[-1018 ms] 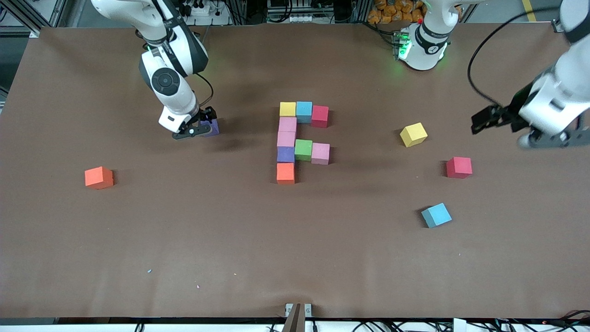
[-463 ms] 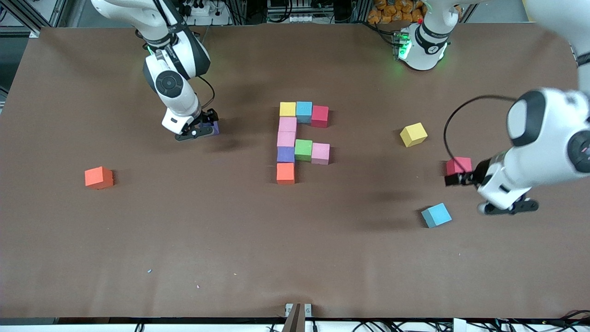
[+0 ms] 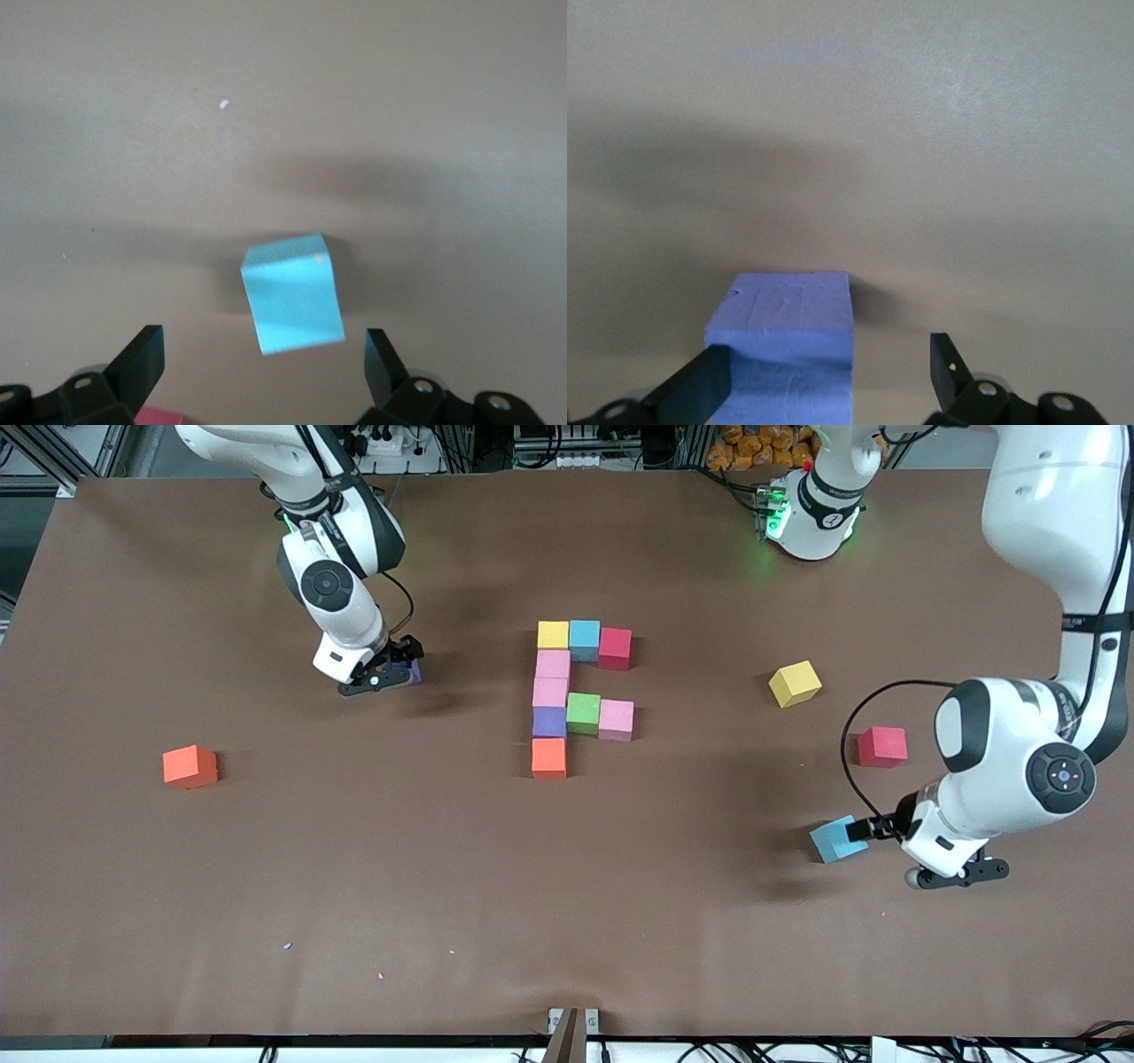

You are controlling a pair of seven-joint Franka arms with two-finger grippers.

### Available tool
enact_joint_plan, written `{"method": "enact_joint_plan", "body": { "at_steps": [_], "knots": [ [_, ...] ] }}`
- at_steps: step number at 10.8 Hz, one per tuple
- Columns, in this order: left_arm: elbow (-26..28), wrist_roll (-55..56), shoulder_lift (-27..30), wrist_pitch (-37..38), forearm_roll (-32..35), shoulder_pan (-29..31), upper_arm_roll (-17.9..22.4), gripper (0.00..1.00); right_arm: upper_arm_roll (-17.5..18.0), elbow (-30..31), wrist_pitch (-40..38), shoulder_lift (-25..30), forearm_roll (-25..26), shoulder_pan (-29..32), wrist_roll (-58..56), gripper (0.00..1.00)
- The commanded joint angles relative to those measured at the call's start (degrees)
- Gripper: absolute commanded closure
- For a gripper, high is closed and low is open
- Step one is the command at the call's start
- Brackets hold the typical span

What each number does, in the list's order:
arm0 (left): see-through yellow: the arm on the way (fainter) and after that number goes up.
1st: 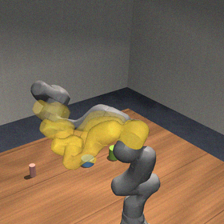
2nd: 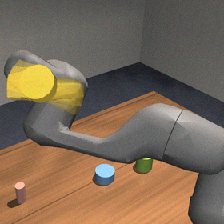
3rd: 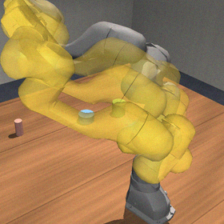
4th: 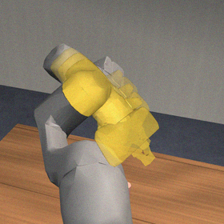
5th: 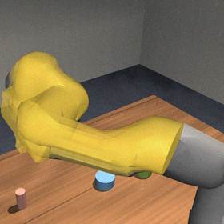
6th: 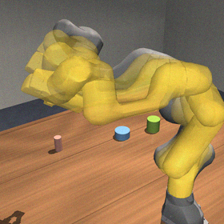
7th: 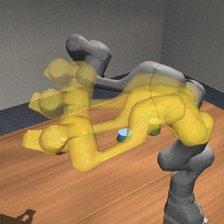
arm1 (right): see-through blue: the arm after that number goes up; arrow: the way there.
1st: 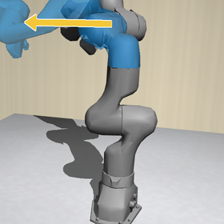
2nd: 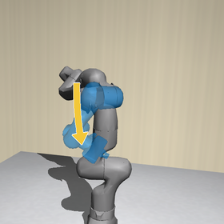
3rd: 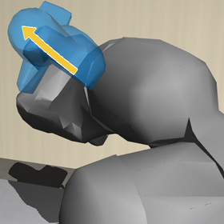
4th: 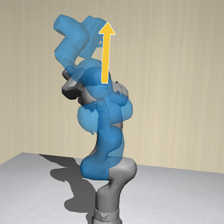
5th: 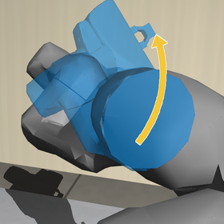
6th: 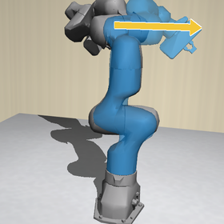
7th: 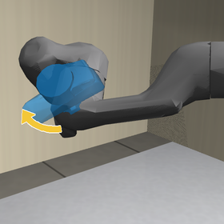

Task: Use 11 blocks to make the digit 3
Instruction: 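Grasp the cyan block with the left gripper while the right gripper withdraws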

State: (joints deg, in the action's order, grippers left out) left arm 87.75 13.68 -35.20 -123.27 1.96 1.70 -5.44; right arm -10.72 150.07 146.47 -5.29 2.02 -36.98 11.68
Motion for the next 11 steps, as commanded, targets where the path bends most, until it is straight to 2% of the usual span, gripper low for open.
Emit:
{"method": "enact_joint_plan", "body": {
  "at_steps": [1,3,9,11],
  "knots": [
    [-6.2,4.7,-4.5,0.0,1.5,-0.7,0.2,0.0,0.5,1.0,2.0,-1.2,-0.7,0.7,-0.3,0.0],
    [-7.2,6.3,-6.4,-0.1,1.6,-0.9,0.6,0.0,0.5,1.0,2.0,-1.2,-0.7,0.7,-0.3,0.0],
    [-7.1,6.4,-6.1,-0.1,4.9,-0.9,1.0,0.0,0.6,0.3,0.9,1.1,-0.7,0.7,-0.2,0.0],
    [-7.0,6.6,-6.1,-0.1,5.3,-0.9,1.0,0.0,0.6,-1.8,-3.3,2.6,-0.7,0.7,-0.2,0.0]
  ]
}}
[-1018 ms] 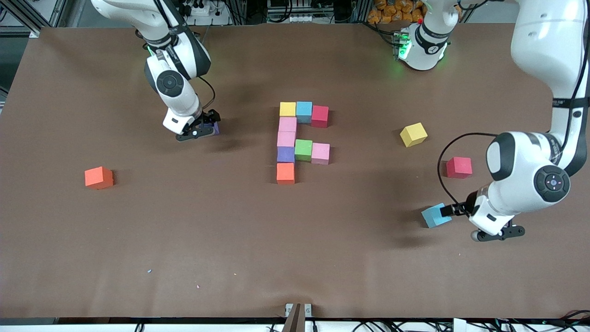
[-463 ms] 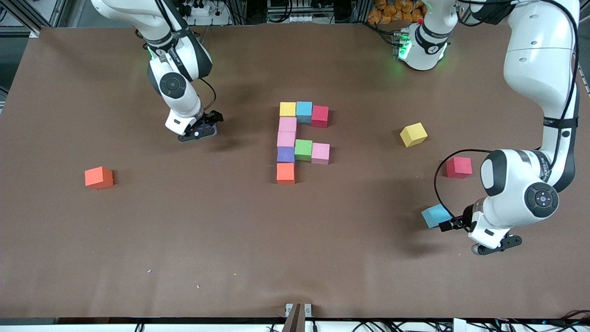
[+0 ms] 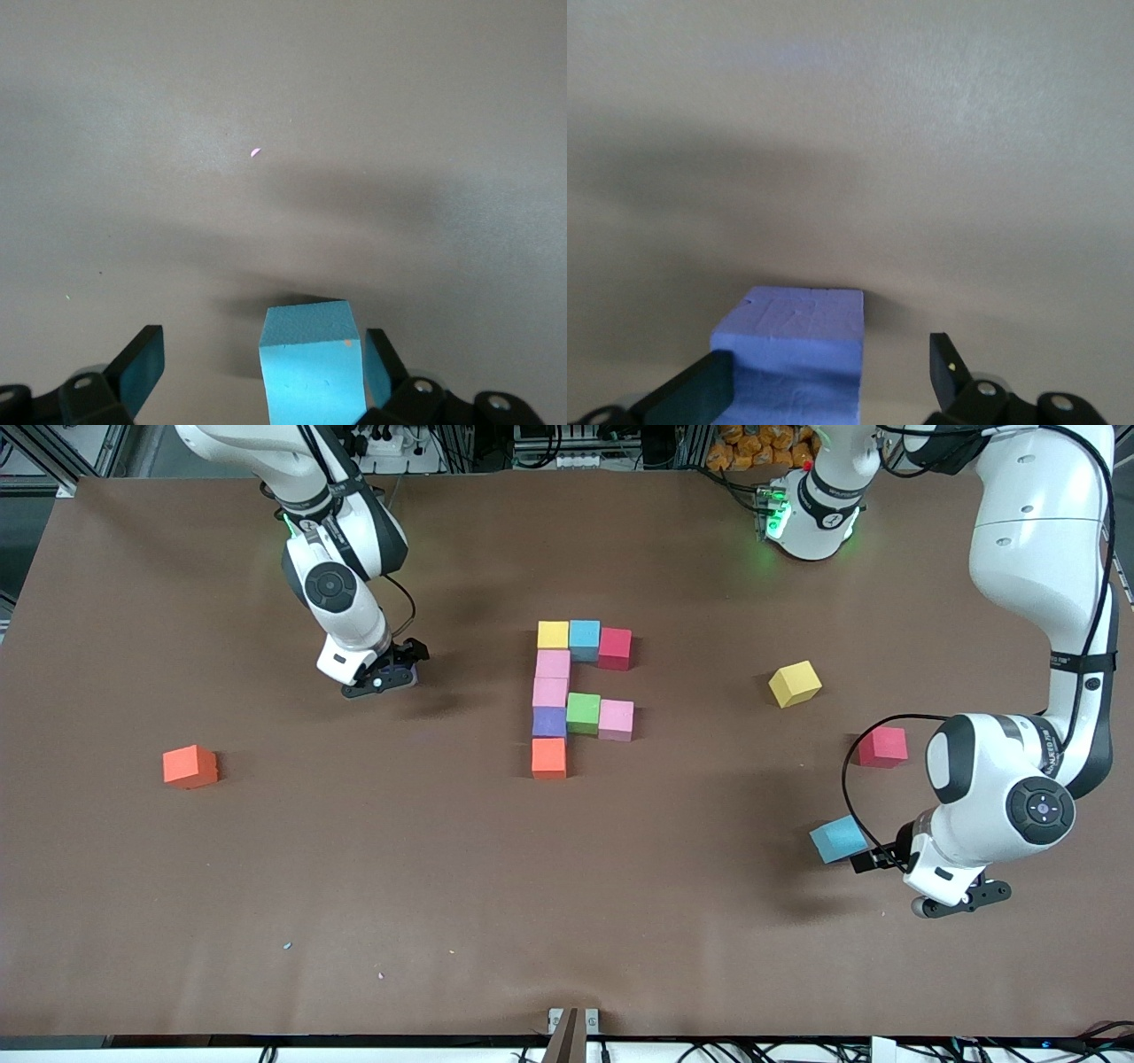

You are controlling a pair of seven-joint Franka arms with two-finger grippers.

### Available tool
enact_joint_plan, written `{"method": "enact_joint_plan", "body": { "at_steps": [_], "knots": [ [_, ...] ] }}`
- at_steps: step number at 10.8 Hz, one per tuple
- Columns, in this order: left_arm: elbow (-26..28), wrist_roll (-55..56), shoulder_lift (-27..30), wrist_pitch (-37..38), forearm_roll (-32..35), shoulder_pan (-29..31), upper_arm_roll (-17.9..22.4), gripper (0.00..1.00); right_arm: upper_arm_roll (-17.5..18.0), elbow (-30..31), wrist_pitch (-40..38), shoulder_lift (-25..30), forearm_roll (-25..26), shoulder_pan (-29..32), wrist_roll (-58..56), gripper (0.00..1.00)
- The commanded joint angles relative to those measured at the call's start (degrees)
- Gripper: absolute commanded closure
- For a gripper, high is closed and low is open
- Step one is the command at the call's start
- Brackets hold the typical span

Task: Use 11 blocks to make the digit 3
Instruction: 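Grasp the cyan block with the left gripper while the right gripper withdraws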

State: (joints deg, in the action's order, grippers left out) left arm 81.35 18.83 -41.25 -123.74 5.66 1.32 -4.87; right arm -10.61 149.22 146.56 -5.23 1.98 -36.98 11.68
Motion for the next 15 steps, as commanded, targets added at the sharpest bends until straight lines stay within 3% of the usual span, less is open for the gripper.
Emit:
{"method": "enact_joint_plan", "body": {
  "at_steps": [1,7,10,13,15],
  "knots": [
    [-0.6,2.4,-0.4,0.3,1.6,-0.5,0.5,0.0,0.5,-2.2,-5.6,3.3,-0.7,0.7,-0.2,0.0],
    [-0.3,8.7,-3.0,-1.1,1.3,-0.6,0.3,0.0,0.0,-8.9,-16.2,7.3,-0.7,1.3,-0.3,0.0],
    [-0.1,8.9,-3.7,-1.7,0.8,-0.8,0.0,0.0,-1.4,-13.1,-19.6,11.4,-0.3,5.1,-0.3,0.0],
    [-0.2,11.5,-3.7,-1.8,0.9,-1.2,-0.3,0.0,-0.9,-28.9,-35.6,10.2,0.3,12.6,-0.5,0.0],
    [0.0,11.7,-4.3,-3.2,0.9,-1.5,-0.3,0.0,2.8,-34.8,-40.5,10.5,0.3,19.2,-5.5,0.0]
  ]
}}
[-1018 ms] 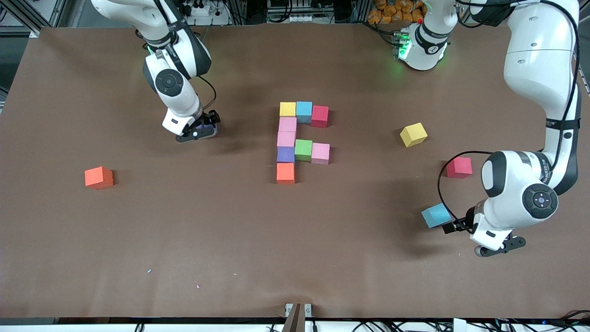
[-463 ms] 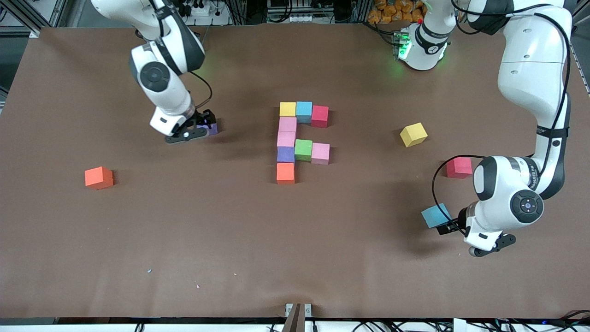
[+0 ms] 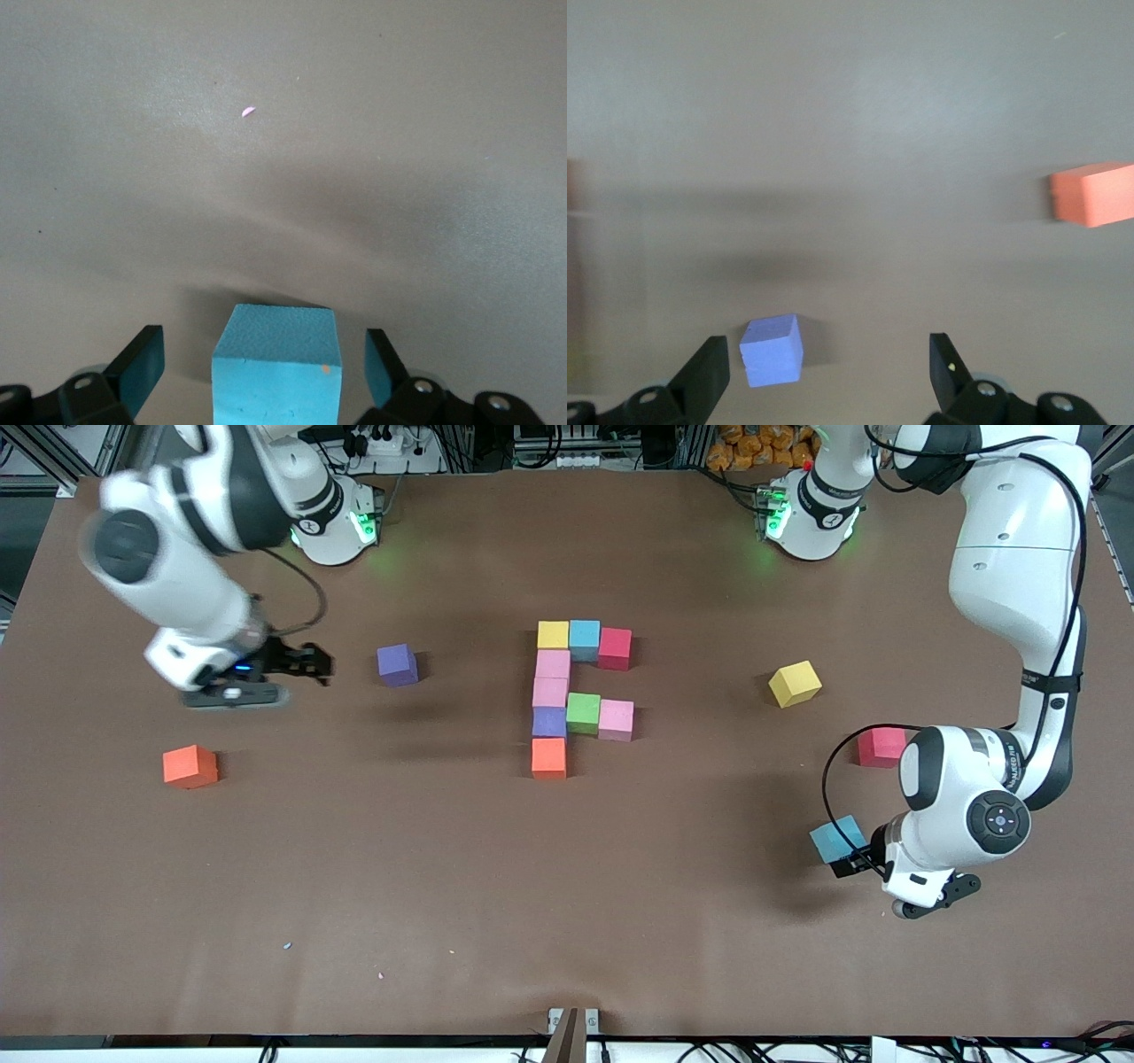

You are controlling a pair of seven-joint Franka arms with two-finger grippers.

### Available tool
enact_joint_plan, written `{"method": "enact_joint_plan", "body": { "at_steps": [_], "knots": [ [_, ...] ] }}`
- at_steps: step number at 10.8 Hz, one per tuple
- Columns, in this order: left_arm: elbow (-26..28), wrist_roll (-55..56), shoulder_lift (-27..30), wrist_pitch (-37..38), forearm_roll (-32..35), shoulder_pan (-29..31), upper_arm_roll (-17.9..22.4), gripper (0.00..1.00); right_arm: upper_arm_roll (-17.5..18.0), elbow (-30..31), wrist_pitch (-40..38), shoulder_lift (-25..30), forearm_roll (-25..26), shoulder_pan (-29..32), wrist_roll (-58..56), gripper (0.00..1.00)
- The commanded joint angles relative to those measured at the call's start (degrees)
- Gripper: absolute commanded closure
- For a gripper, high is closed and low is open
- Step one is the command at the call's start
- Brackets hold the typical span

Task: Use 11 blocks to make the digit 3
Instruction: 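Carry the cyan block toward the column with the left gripper while right retracts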

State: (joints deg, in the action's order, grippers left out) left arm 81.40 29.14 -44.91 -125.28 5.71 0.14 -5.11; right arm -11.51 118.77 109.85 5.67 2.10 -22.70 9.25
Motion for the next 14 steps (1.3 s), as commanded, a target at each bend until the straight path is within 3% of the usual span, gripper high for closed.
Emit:
{"method": "enact_joint_plan", "body": {
  "at_steps": [1,4,7,8,9,10,11,14],
  "knots": [
    [0.4,1.4,-1.1,-1.9,0.8,-0.9,-0.1,0.0,5.3,-5.9,-6.1,-0.4,0.1,8.2,-7.5,0.0],
    [0.9,2.7,-2.1,-2.2,0.8,-2.1,-0.1,0.0,10.5,-14.0,-8.6,-0.4,-0.5,15.2,-5.5,0.0],
    [2.1,2.1,-2.2,-2.2,0.9,-2.0,-0.1,0.0,10.4,-20.0,-8.5,-0.6,-0.6,15.9,0.7,0.0],
    [2.5,1.8,-2.1,-2.1,1.0,-2.0,-0.1,0.19,10.4,-20.2,-8.4,-0.6,-0.6,15.9,1.0,0.0],
    [3.7,1.8,-1.9,-2.1,1.1,-1.8,-0.1,0.65,10.4,-20.1,-9.0,-0.3,-0.6,15.8,1.0,0.0],
    [4.2,2.5,-1.8,-1.9,1.0,-1.7,-0.1,0.82,10.5,-20.2,-9.4,-0.3,-0.6,15.8,1.4,0.0],
    [4.1,2.9,-1.5,-1.7,1.0,-1.8,-0.1,0.88,10.5,-20.3,-8.4,-0.9,-0.5,15.9,1.9,0.0],
    [3.6,11.7,0.3,-1.6,0.8,-2.2,-1.4,0.9,10.4,-21.7,-2.7,-3.4,-0.8,17.8,1.9,0.0]
  ]
}}
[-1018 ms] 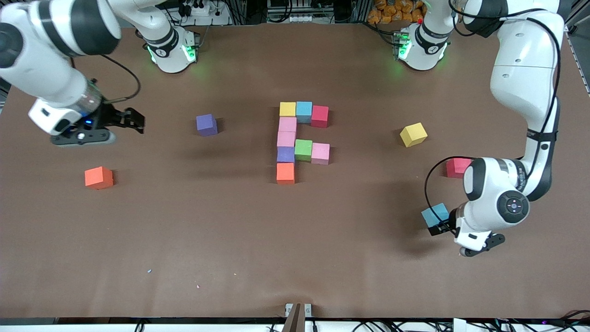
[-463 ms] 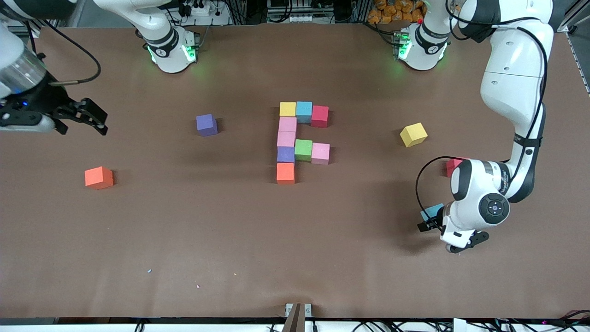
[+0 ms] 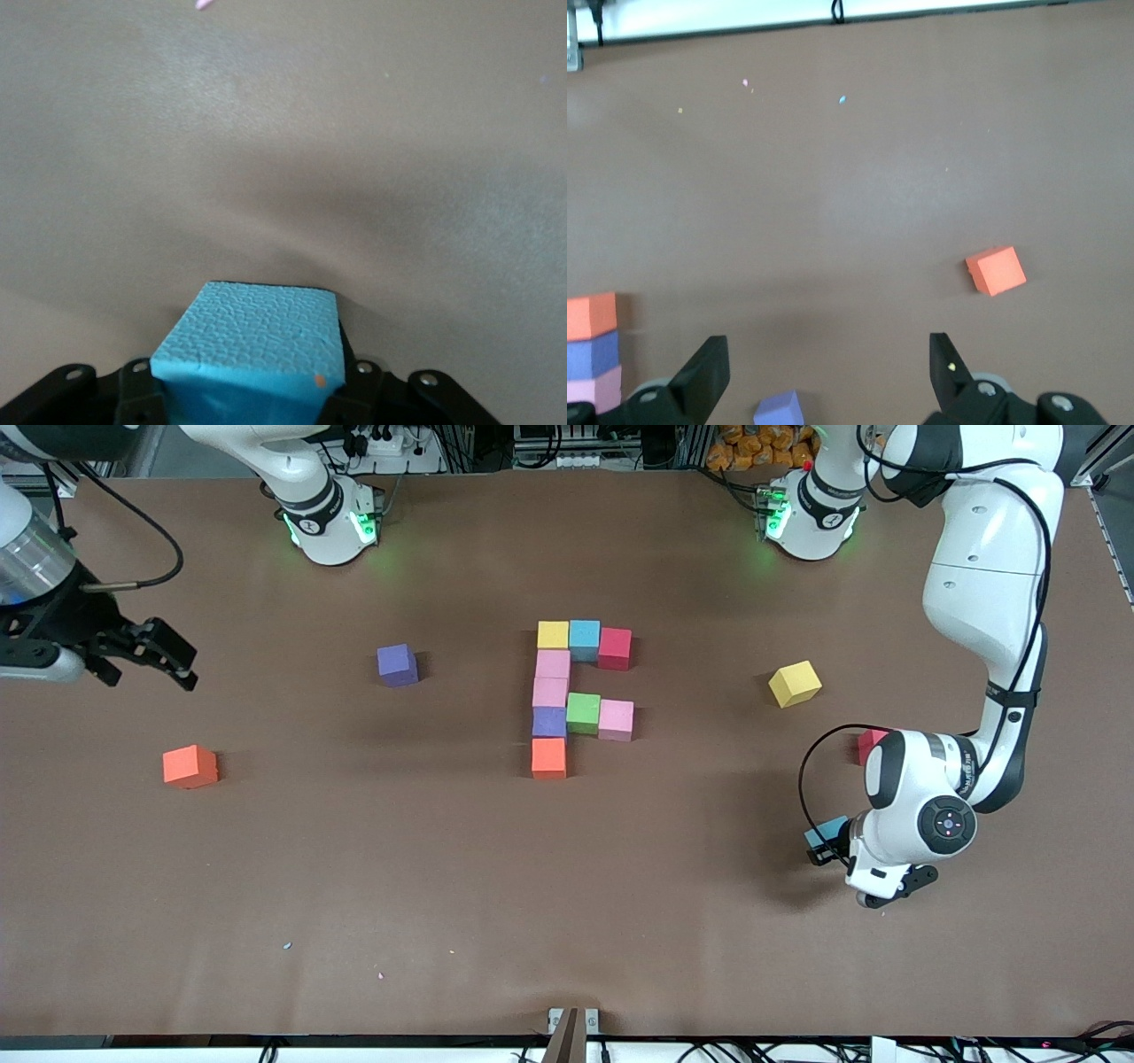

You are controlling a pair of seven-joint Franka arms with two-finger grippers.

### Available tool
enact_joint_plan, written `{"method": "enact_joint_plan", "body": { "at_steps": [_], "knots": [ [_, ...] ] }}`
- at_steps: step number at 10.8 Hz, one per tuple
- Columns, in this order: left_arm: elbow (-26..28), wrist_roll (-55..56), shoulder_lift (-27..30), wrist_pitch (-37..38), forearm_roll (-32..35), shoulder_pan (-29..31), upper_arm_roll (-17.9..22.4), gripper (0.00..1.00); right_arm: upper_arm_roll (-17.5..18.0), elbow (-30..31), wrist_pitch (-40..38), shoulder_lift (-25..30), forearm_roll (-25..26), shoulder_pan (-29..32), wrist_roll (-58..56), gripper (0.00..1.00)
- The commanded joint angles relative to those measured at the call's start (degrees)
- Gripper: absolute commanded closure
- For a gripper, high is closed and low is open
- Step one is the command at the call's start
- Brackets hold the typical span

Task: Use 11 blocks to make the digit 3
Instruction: 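Carry the cyan block toward the column with the left gripper while right retracts, then lower the cyan block beside the red block with the left gripper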

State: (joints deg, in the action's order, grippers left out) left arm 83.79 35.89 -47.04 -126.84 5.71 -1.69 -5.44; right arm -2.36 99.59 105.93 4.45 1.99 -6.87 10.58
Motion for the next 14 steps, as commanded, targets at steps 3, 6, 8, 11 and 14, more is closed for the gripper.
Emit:
{"method": "enact_joint_plan", "body": {
  "at_steps": [3,6,8,11,14],
  "knots": [
    [1.0,20.2,2.7,-0.1,1.1,-0.5,-5.8,0.89,1.3,-3.7,-0.1,-3.0,-0.4,1.5,-0.7,0.0],
    [1.0,37.0,3.1,0.0,1.7,-4.7,-8.2,0.89,1.4,-3.6,-0.1,-3.7,-0.4,1.1,-1.4,0.0],
    [1.1,48.7,3.1,0.0,1.8,-8.7,-8.2,0.89,1.5,-3.6,-0.1,-4.6,-0.4,0.8,-1.3,0.0],
    [1.2,64.6,3.0,0.0,1.8,-14.7,-8.2,0.89,1.5,-3.7,0.1,-5.0,0.0,1.0,-1.4,0.0],
    [1.0,80.3,2.6,-0.1,1.7,-20.2,-8.1,0.89,1.5,-4.4,0.4,-5.0,-0.1,1.2,-1.6,0.0]
  ]
}}
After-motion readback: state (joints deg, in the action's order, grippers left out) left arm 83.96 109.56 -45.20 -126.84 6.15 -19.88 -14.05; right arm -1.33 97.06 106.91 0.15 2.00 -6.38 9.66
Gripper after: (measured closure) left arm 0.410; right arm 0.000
